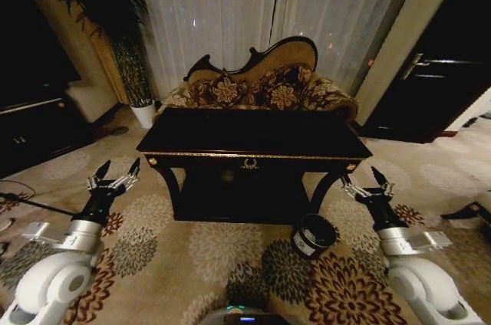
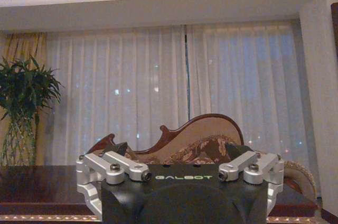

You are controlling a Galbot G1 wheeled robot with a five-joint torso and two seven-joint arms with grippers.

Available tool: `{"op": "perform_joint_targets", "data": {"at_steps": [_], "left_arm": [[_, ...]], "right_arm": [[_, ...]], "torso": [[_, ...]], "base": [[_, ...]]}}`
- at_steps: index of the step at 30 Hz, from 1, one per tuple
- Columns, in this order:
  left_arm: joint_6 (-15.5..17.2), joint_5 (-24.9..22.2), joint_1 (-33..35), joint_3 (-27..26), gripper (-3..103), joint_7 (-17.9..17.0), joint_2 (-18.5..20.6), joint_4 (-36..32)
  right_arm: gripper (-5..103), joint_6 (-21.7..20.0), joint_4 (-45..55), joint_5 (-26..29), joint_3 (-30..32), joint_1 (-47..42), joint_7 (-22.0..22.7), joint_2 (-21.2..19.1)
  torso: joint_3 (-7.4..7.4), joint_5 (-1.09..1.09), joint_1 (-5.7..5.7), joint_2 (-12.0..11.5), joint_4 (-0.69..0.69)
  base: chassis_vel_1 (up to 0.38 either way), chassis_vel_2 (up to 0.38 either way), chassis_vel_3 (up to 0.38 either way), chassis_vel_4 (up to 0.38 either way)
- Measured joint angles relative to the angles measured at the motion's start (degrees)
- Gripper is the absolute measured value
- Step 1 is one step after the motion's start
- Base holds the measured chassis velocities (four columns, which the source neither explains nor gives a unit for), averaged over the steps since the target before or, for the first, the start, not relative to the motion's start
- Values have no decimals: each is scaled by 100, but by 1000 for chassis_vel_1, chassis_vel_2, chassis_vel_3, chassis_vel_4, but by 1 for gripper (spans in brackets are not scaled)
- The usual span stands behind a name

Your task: Move to the front of the table and place the trash on the table into the trash bin.

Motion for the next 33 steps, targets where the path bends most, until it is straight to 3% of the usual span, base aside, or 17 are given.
{"op": "perform_joint_targets", "data": {"at_steps": [33], "left_arm": [[0,0,0,0,100,0,0,0]], "right_arm": [[100,0,0,0,0,0,0,0]], "torso": [[0,0,1,0,0]], "base": [[128,-129,-132,129]]}}
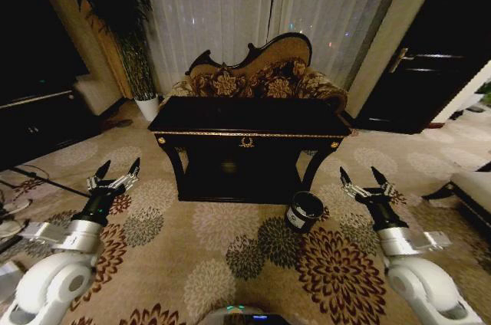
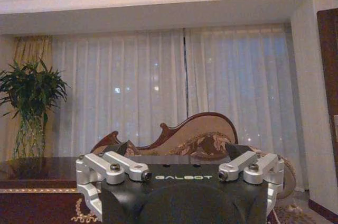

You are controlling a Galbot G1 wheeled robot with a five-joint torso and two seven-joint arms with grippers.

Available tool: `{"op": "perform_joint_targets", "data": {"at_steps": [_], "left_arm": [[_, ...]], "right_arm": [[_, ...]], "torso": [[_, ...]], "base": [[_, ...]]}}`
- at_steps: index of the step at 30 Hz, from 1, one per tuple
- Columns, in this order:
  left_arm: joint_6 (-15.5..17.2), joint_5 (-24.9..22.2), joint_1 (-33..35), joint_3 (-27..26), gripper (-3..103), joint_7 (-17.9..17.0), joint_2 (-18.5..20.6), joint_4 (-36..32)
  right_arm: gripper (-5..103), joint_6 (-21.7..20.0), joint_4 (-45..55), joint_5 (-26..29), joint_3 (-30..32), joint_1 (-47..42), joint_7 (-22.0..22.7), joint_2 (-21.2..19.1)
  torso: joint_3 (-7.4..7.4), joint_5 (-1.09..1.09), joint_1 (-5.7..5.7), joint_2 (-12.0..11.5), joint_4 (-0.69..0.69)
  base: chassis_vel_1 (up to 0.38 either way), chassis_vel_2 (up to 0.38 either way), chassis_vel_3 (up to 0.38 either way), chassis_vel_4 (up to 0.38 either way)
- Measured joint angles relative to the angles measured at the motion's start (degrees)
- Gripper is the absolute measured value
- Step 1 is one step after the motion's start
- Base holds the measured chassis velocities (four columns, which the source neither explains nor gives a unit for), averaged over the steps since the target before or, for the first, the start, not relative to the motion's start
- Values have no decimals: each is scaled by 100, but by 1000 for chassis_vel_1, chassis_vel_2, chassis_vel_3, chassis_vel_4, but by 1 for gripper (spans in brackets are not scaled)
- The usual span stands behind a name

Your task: Move to the front of the table and place the trash on the table into the trash bin.

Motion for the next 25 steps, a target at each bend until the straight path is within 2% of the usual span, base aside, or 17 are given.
{"op": "perform_joint_targets", "data": {"at_steps": [25], "left_arm": [[0,0,0,0,100,0,0,0]], "right_arm": [[100,0,0,0,0,-2,0,0]], "torso": [[-1,0,-3,2,-2]], "base": [[156,-160,-159,153]]}}
